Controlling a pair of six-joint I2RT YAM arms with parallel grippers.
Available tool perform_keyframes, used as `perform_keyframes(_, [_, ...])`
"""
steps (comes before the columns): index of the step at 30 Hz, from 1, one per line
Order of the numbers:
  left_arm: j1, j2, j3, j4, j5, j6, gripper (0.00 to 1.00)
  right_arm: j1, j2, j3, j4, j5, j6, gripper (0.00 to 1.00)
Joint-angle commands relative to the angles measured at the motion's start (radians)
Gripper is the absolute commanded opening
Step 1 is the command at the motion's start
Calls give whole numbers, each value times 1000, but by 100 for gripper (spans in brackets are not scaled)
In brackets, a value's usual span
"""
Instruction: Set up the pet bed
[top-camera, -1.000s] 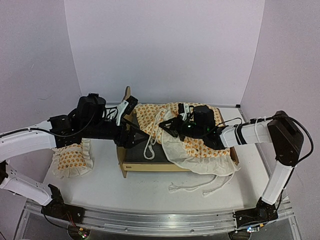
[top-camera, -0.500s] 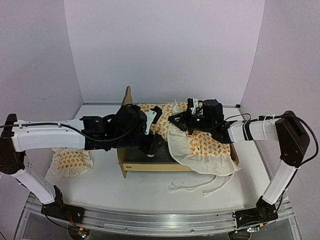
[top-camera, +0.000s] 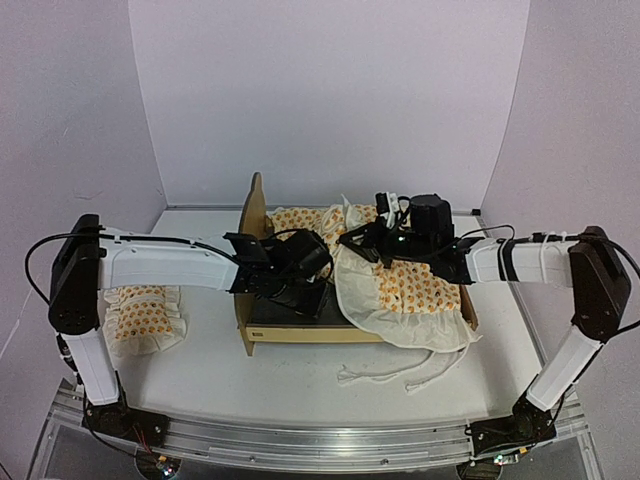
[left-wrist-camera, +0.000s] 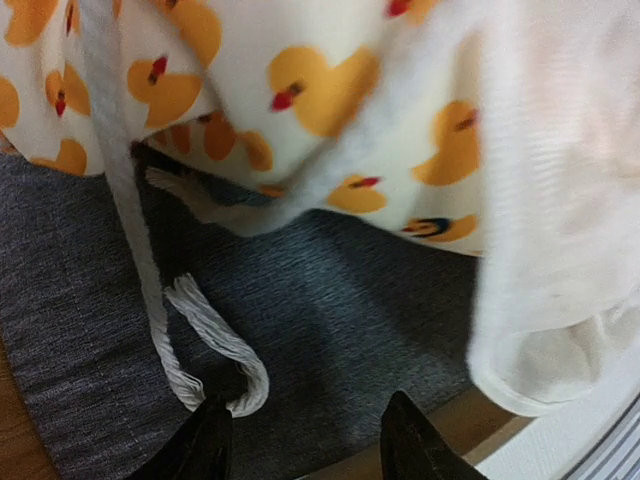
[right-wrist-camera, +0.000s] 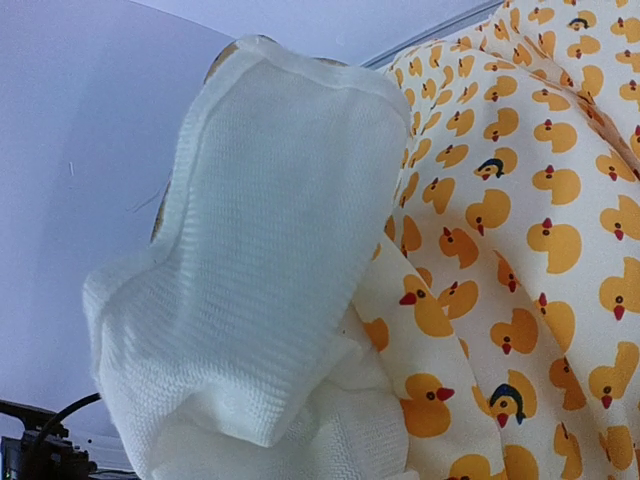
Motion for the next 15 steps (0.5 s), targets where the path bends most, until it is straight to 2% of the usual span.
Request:
perform_keyframes(1, [18,27,45,-46,-25,-34,54,-2,-80,-3,3,-1,-50,0])
perform_keyframes(8, [61,79,57,-66,-65,3,61,-1,-107,-21,-17,2,-74,0])
perform_keyframes(15, [64,100,58,-75,-49,47,37,-1,-114,-20,-22,-2,-80,0])
